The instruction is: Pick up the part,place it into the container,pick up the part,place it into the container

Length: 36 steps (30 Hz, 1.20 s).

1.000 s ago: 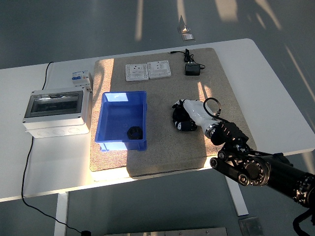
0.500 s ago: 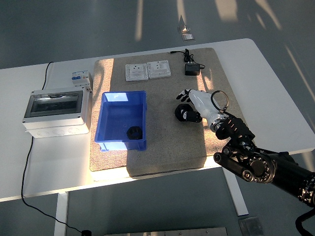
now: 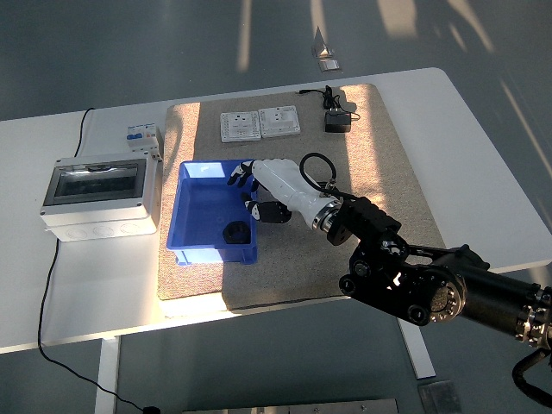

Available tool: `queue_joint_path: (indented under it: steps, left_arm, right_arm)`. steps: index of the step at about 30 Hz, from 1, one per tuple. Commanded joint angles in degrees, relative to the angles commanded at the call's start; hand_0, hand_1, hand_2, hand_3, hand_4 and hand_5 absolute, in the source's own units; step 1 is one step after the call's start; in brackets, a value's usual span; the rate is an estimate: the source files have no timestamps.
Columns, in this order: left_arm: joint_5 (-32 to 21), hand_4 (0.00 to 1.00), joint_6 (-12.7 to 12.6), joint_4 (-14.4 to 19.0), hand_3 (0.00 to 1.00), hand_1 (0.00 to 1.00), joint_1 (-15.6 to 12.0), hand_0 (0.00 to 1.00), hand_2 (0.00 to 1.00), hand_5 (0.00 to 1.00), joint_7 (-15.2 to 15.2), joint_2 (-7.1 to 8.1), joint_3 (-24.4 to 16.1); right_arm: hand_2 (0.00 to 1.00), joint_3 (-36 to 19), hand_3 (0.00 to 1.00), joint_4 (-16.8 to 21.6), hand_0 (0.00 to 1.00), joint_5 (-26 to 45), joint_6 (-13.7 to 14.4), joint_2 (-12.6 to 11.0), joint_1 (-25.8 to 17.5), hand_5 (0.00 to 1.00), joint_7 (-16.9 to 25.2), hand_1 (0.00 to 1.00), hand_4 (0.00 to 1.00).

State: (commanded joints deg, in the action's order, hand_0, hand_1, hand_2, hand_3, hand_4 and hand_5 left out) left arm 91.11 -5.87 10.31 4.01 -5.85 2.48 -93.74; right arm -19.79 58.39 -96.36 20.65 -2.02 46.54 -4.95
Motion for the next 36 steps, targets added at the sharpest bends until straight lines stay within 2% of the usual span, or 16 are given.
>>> queue_joint_path:
  steps: [4,5,10,11,16,17,22,25,28,29,34,35,36]
  left_arm:
    - [0.1,0.808,-0.1,0.0,0.766,0.683,0.0,0.701,0.705,0.841,0.2,0.02,0.0]
    - [0.1,0.805,-0.1,0.0,0.765,0.683,-0.1,0.7,0.702,0.842,0.2,0.02,0.0]
    - [0.1,0.805,-0.1,0.0,0.765,0.683,-0.2,0.7,0.702,0.842,0.2,0.01,-0.1]
    - [0.1,0.805,-0.1,0.0,0.766,0.682,-0.2,0.701,0.704,0.841,0.2,0.01,-0.1]
    - [0.4,0.805,-0.1,0.0,0.766,0.682,-0.2,0.701,0.704,0.841,0.1,-0.01,-0.3]
    - [0.4,0.804,-0.1,0.0,0.765,0.681,-0.2,0.701,0.702,0.841,0.1,-0.02,-0.3]
    - [0.5,0.804,-0.1,0.0,0.765,0.681,-0.2,0.701,0.702,0.841,0.1,-0.03,-0.3]
    - [0.5,0.803,-0.1,0.0,0.763,0.681,-0.2,0.701,0.702,0.844,0.1,-0.02,-0.3]
    - [0.6,0.803,-0.1,0.0,0.763,0.681,-0.1,0.701,0.702,0.844,0.1,-0.01,-0.3]
    - [0.6,0.801,-0.1,0.0,0.762,0.681,-0.1,0.7,0.701,0.844,0.1,-0.01,-0.4]
    - [0.7,0.801,-0.1,0.0,0.762,0.681,-0.1,0.7,0.701,0.844,0.1,0.01,-0.4]
    - [0.8,0.8,-0.1,0.0,0.762,0.681,-0.1,0.7,0.7,0.843,0.1,0.01,-0.4]
    - [0.8,0.8,-0.1,0.0,0.762,0.681,-0.1,0.7,0.7,0.843,0.1,0.01,-0.5]
  right_arm:
    - [0.658,-4.1,0.672,1.1,0.709,-5.0,-0.5,-0.8,-1.0,0.072,-5.0,0.537,0.491]
    - [0.855,-4.8,0.84,1.5,0.851,-5.8,-1.0,-0.9,-1.2,0.202,-5.9,0.794,0.749]
    - [0.855,-9.3,0.84,4.4,0.851,-11.3,-6.6,-2.1,-2.0,0.202,-12.8,0.794,0.749]
    - [0.998,-9.9,0.998,5.0,0.998,-11.9,-8.0,-2.3,-2.0,0.28,-14.4,0.964,0.874]
    - [0.998,-11.0,0.998,5.8,0.998,-12.8,-14.7,-2.7,-1.8,0.28,-21.3,0.964,0.874]
    - [0.998,-11.0,0.998,5.7,0.998,-12.8,-15.9,-2.7,-1.8,0.343,-22.6,0.998,0.944]
    - [0.998,-10.7,0.998,4.5,0.998,-13.0,-20.8,-2.7,-1.7,0.343,-27.1,0.998,0.944]
    - [0.998,-10.0,0.998,2.5,0.998,-12.8,-20.7,-2.5,-1.5,0.358,-27.2,0.998,0.966]
    - [0.998,-8.8,0.998,0.0,0.998,-12.7,-18.1,-2.1,-1.5,0.358,-25.4,0.998,0.966]
    - [0.973,-8.4,0.998,-1.0,0.998,-12.6,-17.3,-1.9,-1.5,0.354,-24.6,0.938,0.961]
    - [0.973,-6.4,0.998,-4.8,0.998,-11.0,-14.6,-1.2,-1.8,0.354,-21.8,0.938,0.961]
    - [0.744,-6.1,0.84,-5.4,0.94,-10.8,-14.3,-1.1,-1.8,0.176,-21.4,0.678,0.79]
    - [0.744,-5.9,0.84,-5.8,0.94,-10.7,-14.2,-1.0,-1.9,0.176,-21.1,0.678,0.79]
